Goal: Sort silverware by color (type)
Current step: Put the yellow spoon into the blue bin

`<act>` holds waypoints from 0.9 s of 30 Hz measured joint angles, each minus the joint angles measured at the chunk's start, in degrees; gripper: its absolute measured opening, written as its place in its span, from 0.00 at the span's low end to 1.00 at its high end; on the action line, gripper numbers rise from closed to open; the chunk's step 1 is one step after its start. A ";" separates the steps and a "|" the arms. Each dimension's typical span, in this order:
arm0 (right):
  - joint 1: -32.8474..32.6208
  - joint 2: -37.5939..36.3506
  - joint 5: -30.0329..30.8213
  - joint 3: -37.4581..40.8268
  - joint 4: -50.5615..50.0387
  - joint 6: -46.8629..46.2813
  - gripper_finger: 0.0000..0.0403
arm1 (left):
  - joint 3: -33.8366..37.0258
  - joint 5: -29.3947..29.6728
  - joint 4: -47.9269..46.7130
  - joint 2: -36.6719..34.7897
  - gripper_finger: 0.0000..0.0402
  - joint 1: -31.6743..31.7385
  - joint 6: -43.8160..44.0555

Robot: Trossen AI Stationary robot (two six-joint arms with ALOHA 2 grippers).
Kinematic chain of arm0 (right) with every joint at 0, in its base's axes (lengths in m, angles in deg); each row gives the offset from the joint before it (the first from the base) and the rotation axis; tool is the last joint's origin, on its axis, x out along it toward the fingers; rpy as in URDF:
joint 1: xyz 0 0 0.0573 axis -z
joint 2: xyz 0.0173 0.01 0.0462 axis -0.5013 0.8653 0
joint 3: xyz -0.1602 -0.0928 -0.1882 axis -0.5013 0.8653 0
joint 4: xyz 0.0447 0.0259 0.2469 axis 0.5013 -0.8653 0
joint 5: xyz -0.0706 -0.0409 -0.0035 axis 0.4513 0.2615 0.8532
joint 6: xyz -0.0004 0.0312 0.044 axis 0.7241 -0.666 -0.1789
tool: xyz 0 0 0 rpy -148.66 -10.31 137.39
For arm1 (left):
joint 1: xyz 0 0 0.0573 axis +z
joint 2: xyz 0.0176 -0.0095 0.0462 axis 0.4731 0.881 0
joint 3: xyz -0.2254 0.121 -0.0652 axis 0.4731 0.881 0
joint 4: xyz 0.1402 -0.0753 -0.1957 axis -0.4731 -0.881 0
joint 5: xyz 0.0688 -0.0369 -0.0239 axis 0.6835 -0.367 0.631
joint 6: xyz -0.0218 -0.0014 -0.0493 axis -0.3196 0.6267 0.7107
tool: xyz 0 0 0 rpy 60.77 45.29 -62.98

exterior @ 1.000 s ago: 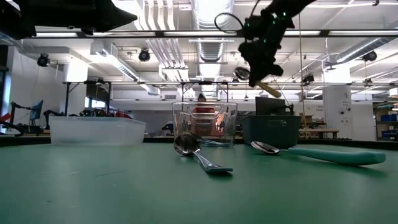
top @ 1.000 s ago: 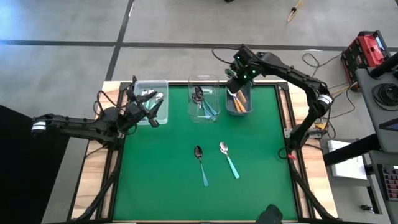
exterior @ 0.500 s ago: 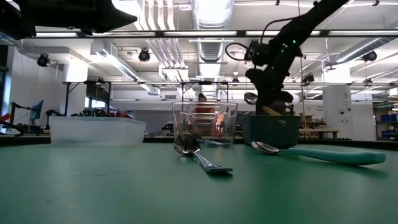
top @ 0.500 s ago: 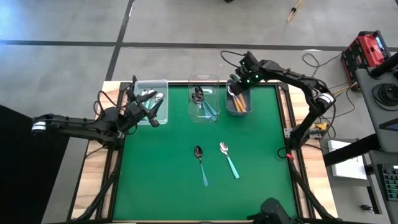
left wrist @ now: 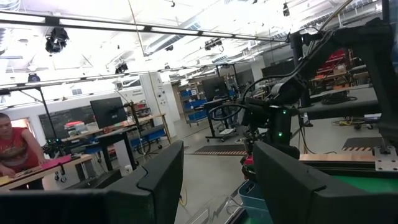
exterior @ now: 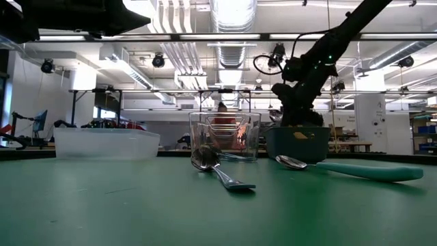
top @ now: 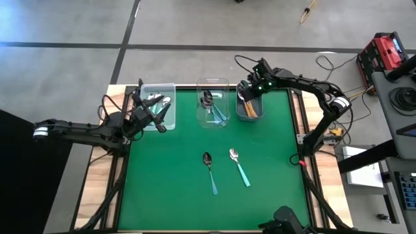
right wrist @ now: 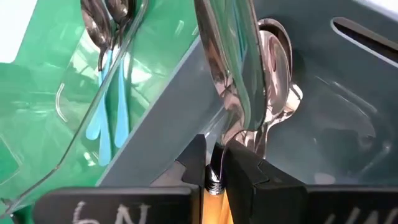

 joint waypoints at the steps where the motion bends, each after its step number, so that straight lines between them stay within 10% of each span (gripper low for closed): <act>1: 0.00 0.00 -0.02 0.54 0.77 -0.30 0.07 | 0.00 0.00 -0.01 0.00 0.44 0.00 0.00; 27: -0.02 0.00 -0.11 6.31 9.01 -0.60 0.07 | -0.02 0.00 0.00 0.00 0.44 0.00 0.00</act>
